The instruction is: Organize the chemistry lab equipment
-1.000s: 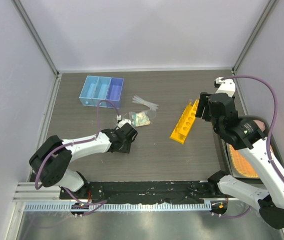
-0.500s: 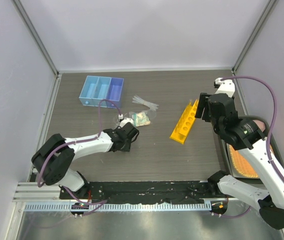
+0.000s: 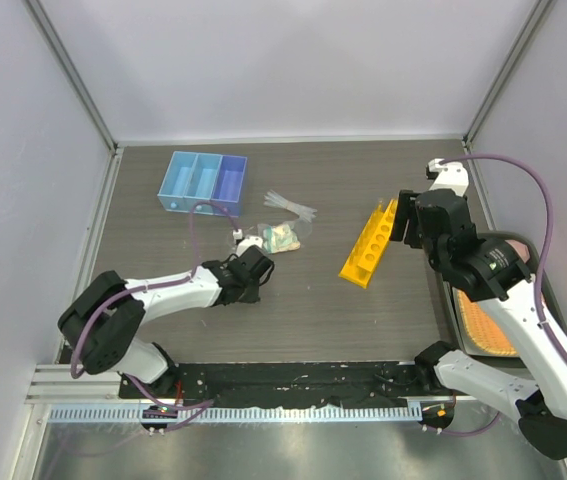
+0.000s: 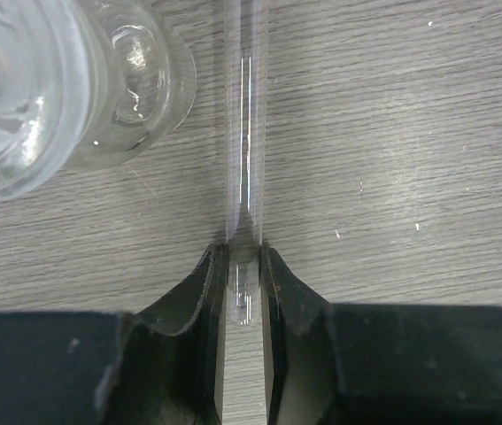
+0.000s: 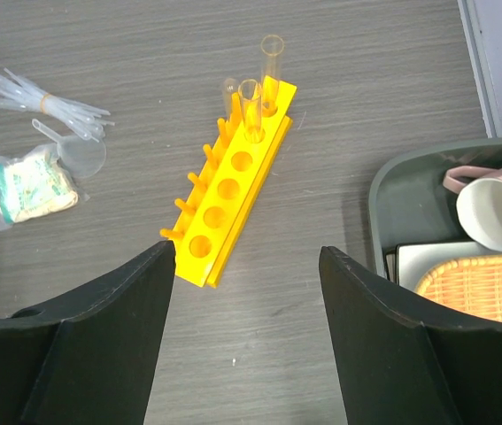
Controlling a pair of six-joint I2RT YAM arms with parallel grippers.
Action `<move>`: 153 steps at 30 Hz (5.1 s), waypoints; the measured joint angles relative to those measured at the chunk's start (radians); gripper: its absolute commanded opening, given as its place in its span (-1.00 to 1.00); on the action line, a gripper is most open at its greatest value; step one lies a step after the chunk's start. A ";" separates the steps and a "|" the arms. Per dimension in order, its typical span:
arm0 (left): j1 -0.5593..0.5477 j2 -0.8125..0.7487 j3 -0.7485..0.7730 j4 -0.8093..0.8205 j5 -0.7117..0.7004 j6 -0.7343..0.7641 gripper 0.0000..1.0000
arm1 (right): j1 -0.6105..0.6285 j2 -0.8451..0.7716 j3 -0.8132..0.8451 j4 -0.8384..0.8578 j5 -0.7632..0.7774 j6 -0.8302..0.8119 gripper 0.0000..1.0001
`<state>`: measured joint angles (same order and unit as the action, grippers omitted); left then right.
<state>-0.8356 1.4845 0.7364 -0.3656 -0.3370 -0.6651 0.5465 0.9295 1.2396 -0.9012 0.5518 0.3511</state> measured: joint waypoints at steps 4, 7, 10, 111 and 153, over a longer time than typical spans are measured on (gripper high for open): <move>0.003 -0.031 -0.023 0.010 0.046 0.002 -0.71 | 0.002 -0.002 0.025 -0.050 -0.002 0.006 0.43; -0.002 -0.056 -0.031 -0.007 0.122 0.017 -0.72 | 0.002 -0.014 0.047 -0.087 -0.016 0.018 0.43; -0.032 -0.089 -0.025 -0.043 0.217 0.038 -0.74 | 0.002 -0.038 0.052 -0.119 -0.042 0.024 0.43; -0.039 -0.619 0.457 -0.598 0.139 0.046 0.99 | -0.049 0.217 0.233 -0.035 -0.155 0.062 -0.78; -0.039 -0.552 0.432 -0.565 0.139 0.132 1.00 | -0.204 0.452 0.102 0.186 -0.096 0.019 -0.83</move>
<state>-0.8745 0.9329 1.1683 -0.9306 -0.1982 -0.5335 0.3428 1.3815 1.3418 -0.7155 0.4561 0.3702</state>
